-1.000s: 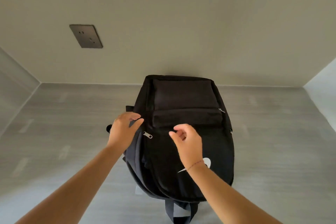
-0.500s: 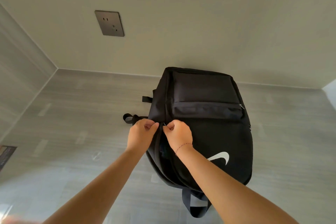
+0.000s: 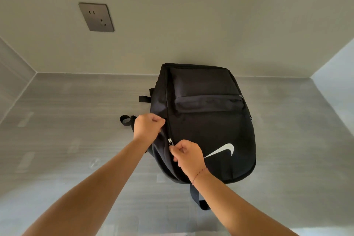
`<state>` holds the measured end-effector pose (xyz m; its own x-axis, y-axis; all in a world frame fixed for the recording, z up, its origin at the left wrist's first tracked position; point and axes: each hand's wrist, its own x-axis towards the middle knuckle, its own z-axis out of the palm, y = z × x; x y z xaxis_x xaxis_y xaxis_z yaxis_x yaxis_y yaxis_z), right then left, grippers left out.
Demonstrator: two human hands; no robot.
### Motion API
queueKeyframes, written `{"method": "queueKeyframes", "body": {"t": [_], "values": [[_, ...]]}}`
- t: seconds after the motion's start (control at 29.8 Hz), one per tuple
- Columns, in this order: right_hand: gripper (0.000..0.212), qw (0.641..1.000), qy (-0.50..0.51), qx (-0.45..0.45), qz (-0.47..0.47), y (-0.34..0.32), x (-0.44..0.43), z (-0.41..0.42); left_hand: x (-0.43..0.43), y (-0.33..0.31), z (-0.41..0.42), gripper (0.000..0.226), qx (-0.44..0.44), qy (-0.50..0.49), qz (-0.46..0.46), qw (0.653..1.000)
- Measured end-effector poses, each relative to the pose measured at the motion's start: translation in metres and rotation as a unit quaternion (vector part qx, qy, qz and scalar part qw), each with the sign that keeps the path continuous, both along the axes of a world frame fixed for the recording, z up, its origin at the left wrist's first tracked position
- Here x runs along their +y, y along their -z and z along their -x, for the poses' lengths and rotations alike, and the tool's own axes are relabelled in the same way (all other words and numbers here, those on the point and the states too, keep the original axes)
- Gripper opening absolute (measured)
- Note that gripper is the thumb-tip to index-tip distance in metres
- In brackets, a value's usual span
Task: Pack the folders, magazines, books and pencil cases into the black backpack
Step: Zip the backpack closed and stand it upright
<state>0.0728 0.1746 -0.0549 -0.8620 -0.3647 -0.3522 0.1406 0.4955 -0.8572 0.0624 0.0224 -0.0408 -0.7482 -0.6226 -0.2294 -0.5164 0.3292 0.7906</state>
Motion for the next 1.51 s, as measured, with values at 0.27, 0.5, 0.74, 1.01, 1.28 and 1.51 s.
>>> {"method": "queueKeyframes", "body": {"t": [0.27,0.5,0.74,1.01,1.28,1.51], "values": [[0.029,1.000,-0.012,-0.018,-0.004,-0.002,0.067,-0.039,0.002,0.000,-0.011,0.011,0.044,0.041,0.084,0.995],[0.027,1.000,-0.014,0.006,0.005,-0.001,0.078,-0.039,0.044,-0.002,-0.064,0.029,0.079,0.500,0.341,0.792],[0.026,0.999,-0.041,0.012,-0.003,0.000,0.091,-0.034,0.046,0.002,-0.063,0.023,0.044,0.461,0.391,0.795],[0.026,0.999,-0.018,0.021,-0.030,0.001,0.163,-0.017,0.031,0.004,-0.079,0.016,0.024,0.363,0.341,0.867],[0.019,0.996,-0.006,0.083,0.018,-0.003,0.172,-0.018,0.123,0.002,-0.051,0.046,0.057,0.466,0.264,0.843],[0.020,0.990,0.038,0.136,0.005,-0.007,0.207,0.013,0.127,-0.004,-0.051,0.013,0.068,0.378,0.175,0.906]]}}
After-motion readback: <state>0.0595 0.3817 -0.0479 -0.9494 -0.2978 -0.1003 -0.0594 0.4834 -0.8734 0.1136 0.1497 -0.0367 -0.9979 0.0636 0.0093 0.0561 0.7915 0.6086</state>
